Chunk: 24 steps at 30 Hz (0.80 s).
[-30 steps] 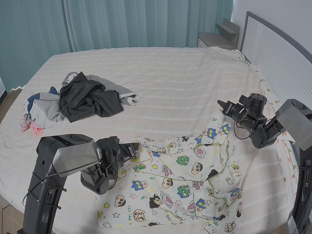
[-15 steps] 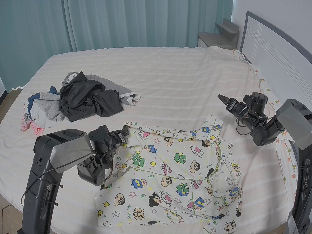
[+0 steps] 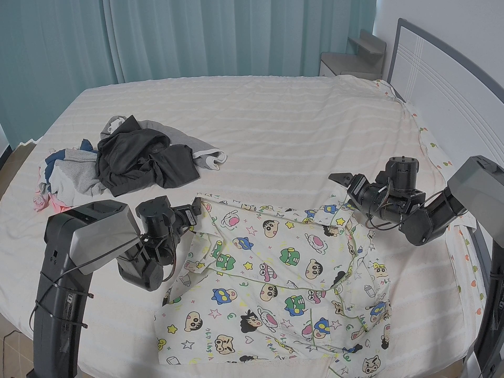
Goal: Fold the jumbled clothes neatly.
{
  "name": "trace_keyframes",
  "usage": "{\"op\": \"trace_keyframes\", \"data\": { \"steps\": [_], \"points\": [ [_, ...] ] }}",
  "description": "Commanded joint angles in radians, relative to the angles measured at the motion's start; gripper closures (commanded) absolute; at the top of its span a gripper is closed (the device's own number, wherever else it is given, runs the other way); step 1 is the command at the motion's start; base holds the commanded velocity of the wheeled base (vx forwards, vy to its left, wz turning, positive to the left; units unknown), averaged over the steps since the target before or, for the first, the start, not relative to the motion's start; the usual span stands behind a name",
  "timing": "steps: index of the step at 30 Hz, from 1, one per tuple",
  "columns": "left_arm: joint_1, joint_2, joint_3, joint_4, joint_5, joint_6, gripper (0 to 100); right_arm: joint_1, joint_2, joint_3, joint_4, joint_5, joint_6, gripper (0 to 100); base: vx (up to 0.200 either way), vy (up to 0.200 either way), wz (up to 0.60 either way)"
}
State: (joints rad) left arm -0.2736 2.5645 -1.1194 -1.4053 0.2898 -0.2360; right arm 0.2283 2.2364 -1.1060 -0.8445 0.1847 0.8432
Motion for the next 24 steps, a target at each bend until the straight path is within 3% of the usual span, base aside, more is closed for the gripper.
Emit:
{"op": "trace_keyframes", "data": {
  "steps": [1, 11, 15, 24],
  "points": [
    [0.005, -0.043, -0.004, 0.026, -0.001, 0.006, 0, 0.032, 0.019, 0.000, 0.021, -0.001, 0.005, 0, 0.000, 0.000, 0.00],
    [0.022, -0.138, 0.001, 0.226, -0.006, 0.032, 0, 0.060, 0.042, -0.005, 0.128, -0.017, 0.005, 0, 0.000, 0.000, 0.00],
    [0.027, -0.148, 0.003, 0.239, -0.018, 0.032, 0, 0.075, 0.051, -0.002, 0.136, -0.024, 0.004, 0, 0.000, 0.000, 0.00],
    [0.060, -0.236, 0.023, 0.431, -0.031, 0.021, 0, 0.077, 0.100, -0.095, 0.234, -0.114, 0.005, 0, 0.000, 0.000, 0.00]
  ]
}}
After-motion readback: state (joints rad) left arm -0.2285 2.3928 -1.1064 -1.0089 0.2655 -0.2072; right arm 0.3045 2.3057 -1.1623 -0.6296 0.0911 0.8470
